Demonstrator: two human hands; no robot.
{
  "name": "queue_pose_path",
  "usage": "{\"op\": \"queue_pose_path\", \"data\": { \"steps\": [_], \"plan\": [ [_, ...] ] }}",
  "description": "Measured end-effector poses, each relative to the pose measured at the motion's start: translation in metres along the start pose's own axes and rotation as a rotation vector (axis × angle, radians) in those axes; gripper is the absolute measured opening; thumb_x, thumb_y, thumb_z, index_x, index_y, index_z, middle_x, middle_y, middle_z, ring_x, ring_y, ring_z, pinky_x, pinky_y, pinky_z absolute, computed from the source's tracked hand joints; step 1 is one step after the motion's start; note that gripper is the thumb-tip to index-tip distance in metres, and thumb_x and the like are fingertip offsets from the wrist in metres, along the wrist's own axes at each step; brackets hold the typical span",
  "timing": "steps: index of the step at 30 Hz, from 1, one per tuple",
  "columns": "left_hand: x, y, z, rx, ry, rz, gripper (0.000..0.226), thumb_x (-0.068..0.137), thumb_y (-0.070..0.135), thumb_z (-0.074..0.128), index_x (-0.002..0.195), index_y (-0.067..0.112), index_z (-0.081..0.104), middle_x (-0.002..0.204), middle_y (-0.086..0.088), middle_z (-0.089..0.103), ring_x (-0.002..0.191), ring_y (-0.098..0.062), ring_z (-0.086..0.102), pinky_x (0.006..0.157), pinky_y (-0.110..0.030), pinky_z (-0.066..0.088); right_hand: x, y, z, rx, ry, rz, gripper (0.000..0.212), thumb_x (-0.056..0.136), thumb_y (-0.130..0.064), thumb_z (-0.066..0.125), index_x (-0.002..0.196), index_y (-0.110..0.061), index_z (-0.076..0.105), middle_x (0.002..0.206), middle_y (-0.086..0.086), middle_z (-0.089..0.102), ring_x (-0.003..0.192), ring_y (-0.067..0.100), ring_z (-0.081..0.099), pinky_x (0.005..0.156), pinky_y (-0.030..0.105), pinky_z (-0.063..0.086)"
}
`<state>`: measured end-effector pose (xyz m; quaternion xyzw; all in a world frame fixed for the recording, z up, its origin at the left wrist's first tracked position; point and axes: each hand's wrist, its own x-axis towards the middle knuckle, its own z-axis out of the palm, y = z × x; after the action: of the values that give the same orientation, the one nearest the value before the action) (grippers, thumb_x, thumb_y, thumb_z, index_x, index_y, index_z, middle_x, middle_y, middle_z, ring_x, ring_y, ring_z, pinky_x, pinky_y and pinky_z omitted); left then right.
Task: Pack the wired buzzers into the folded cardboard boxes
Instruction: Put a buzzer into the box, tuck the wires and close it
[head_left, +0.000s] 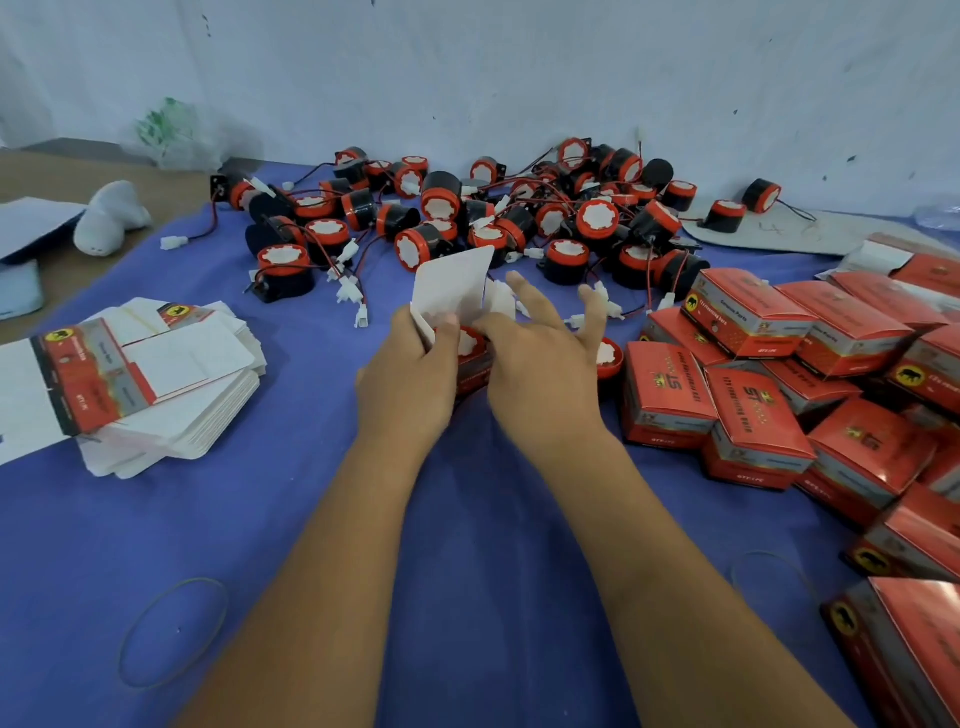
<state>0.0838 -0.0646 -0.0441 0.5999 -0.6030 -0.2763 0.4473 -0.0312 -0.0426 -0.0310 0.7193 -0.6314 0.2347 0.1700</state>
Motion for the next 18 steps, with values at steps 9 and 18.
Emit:
{"op": "queue_pose_path", "data": {
  "steps": [9, 18],
  "plan": [
    [0.008, -0.003, -0.003, -0.127, -0.018, -0.065, 0.022, 0.093, 0.028, 0.055, 0.111, 0.030, 0.044, 0.092, 0.017, 0.056, 0.101, -0.024, 0.059, 0.093, -0.049, 0.050, -0.002, 0.001, -0.012, 0.068, 0.398, 0.043, 0.037, 0.066, 0.007, 0.077, 0.099, -0.009, 0.073, 0.057, -0.001, 0.043, 0.076, 0.029, 0.061, 0.073, 0.032, 0.025],
    [0.007, -0.003, -0.004, -0.106, -0.032, -0.071, 0.019, 0.093, 0.028, 0.050, 0.112, 0.024, 0.045, 0.095, 0.016, 0.056, 0.104, -0.028, 0.056, 0.098, -0.052, 0.045, 0.015, 0.010, -0.042, 0.088, -0.242, 0.315, 0.023, 0.086, -0.010, 0.056, 0.065, -0.006, 0.045, 0.059, 0.006, 0.039, 0.057, 0.025, 0.035, 0.051, 0.024, 0.024]
  ]
}}
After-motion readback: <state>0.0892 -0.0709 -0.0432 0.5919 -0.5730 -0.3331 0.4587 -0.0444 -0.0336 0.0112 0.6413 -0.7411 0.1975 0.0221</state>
